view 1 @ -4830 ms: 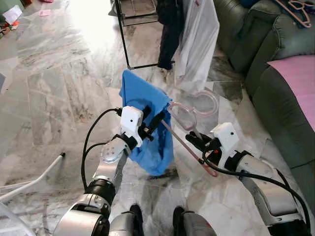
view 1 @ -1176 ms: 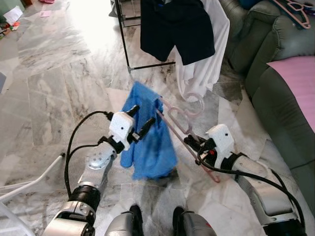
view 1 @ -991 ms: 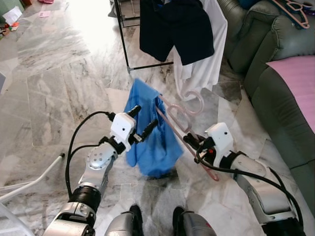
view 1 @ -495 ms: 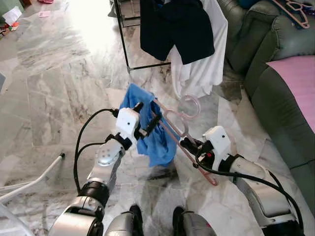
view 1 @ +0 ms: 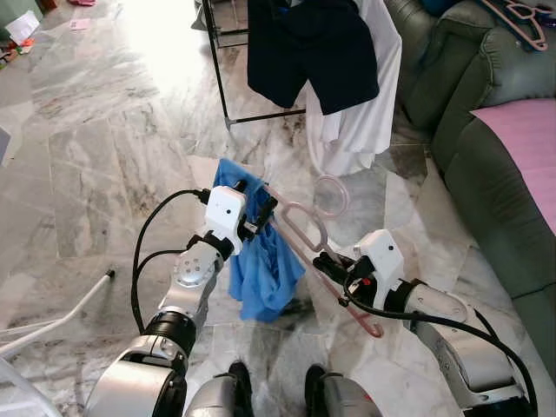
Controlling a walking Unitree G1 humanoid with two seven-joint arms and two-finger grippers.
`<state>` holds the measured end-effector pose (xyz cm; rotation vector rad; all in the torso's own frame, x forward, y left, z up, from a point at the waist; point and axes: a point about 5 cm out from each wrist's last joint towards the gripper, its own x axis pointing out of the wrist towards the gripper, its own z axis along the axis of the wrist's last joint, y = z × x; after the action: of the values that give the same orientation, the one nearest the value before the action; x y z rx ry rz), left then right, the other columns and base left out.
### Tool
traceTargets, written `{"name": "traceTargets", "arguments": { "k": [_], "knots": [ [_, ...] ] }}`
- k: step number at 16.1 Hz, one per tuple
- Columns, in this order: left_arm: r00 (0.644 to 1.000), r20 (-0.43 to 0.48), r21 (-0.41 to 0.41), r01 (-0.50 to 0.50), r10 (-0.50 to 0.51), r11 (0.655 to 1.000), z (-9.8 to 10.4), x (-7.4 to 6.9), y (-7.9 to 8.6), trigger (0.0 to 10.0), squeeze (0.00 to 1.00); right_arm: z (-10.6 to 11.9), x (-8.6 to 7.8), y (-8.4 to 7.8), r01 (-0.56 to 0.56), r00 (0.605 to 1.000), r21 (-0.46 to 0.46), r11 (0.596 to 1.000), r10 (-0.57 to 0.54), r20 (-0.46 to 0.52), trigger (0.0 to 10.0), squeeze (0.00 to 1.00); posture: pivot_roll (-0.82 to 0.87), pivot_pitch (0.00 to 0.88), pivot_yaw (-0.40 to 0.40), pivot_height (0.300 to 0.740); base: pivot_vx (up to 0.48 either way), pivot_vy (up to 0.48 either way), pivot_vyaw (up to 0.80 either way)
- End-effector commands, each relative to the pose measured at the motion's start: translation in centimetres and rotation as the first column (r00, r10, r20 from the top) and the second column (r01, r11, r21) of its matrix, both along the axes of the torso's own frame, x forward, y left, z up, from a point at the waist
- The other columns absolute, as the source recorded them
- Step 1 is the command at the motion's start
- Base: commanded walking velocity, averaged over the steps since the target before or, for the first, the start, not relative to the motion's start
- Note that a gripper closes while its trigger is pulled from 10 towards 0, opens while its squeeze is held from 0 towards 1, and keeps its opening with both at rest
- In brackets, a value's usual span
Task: Hang hanger
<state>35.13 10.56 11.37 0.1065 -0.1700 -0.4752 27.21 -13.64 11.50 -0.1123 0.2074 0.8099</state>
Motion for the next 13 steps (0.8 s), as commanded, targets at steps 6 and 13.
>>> {"name": "traceTargets", "arguments": {
  "k": [6, 13],
  "knots": [
    [0.999, -0.025, 0.021, -0.03, 0.031, 0.999, -0.3, 0.3, 1.0, 0.0, 0.0, 0.9, -0.1, 0.6, -0.026, 0.999, 0.027, 0.999, 0.025, 0.038, 10.0, 0.0, -0.23, 0.232, 0.028, 0.74, 0.0, 0.0, 0.0],
    [0.999, -0.029, 0.009, -0.04, 0.04, 0.999, -0.1, 0.5, 1.6, 0.0, 0.0, 0.7, 0.1, 0.5, -0.016, 0.999, 0.026, 1.0, 0.015, 0.032, 10.0, 0.0, -0.23, 0.228, 0.028, 0.74, 0.0, 0.0, 0.0]
  ]
}}
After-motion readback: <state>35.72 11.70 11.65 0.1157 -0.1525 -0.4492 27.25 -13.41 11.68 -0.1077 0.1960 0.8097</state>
